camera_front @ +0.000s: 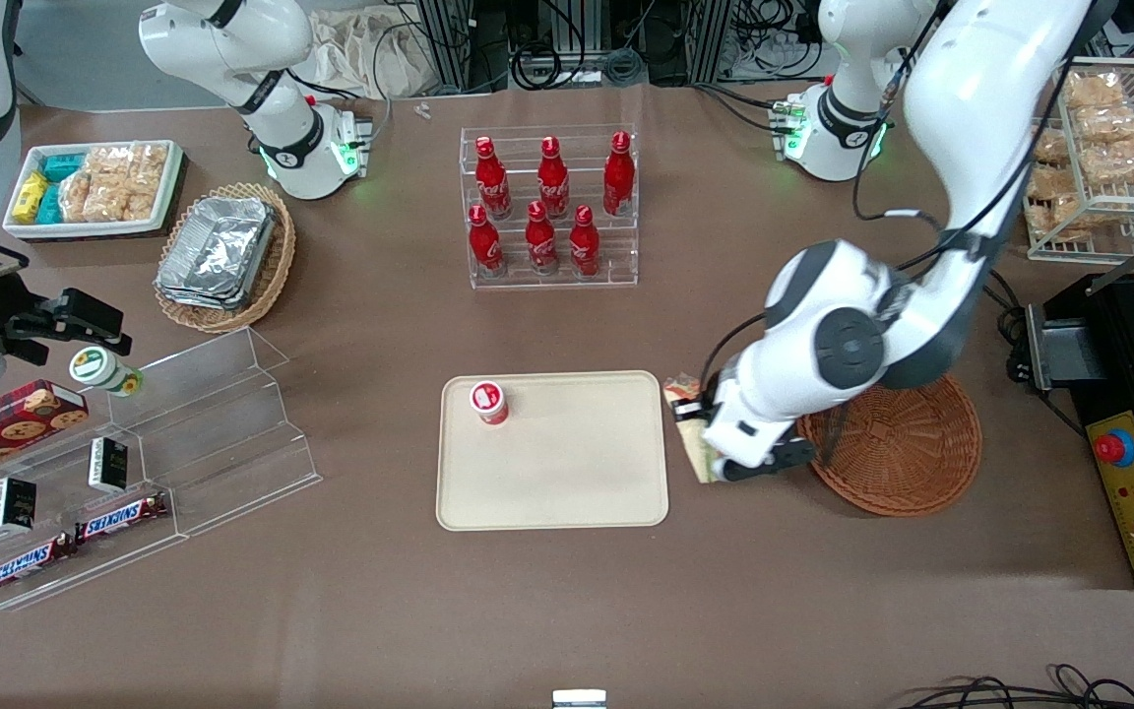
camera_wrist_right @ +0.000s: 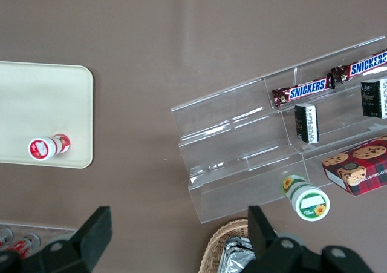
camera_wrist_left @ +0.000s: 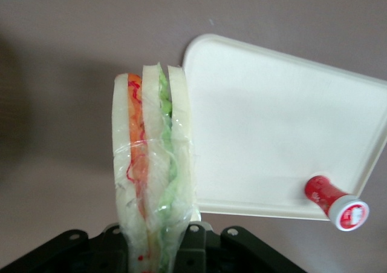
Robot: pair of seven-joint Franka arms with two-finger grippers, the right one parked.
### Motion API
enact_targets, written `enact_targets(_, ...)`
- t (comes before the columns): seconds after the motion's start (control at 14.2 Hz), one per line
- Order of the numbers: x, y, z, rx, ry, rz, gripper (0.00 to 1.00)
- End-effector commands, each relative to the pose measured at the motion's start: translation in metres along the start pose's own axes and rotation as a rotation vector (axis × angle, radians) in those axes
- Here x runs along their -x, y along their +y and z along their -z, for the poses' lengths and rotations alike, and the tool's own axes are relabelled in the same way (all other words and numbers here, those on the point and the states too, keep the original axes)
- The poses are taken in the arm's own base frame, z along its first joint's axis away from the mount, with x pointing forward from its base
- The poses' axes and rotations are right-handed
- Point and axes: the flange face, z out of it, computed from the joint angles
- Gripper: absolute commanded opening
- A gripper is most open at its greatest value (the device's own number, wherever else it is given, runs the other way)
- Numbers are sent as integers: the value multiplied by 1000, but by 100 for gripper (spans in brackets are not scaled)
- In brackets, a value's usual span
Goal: Place sandwich from basket to tray
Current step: 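Carry the sandwich toward the cream tray with the left gripper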
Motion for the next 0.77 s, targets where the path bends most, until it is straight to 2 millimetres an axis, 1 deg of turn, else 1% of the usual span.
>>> enact_targets(0.0,5,22,-46,21,3,-43,0)
enact_targets(0.07,7,29,-56,31,11,-56,0)
enact_targets(0.14,6,29,-66,19,21,-71,0)
enact_targets(0.21,9,32,-78,-5,27,-92,0)
enact_targets(0.28,16,38,-88,-29,33,-114,0)
enact_targets(0.35,17,38,-100,-34,31,-122,0)
enact_targets(0.49,14,41,-109,-17,56,-118,0)
enact_targets(0.7,19,43,-129,-66,86,-109,0)
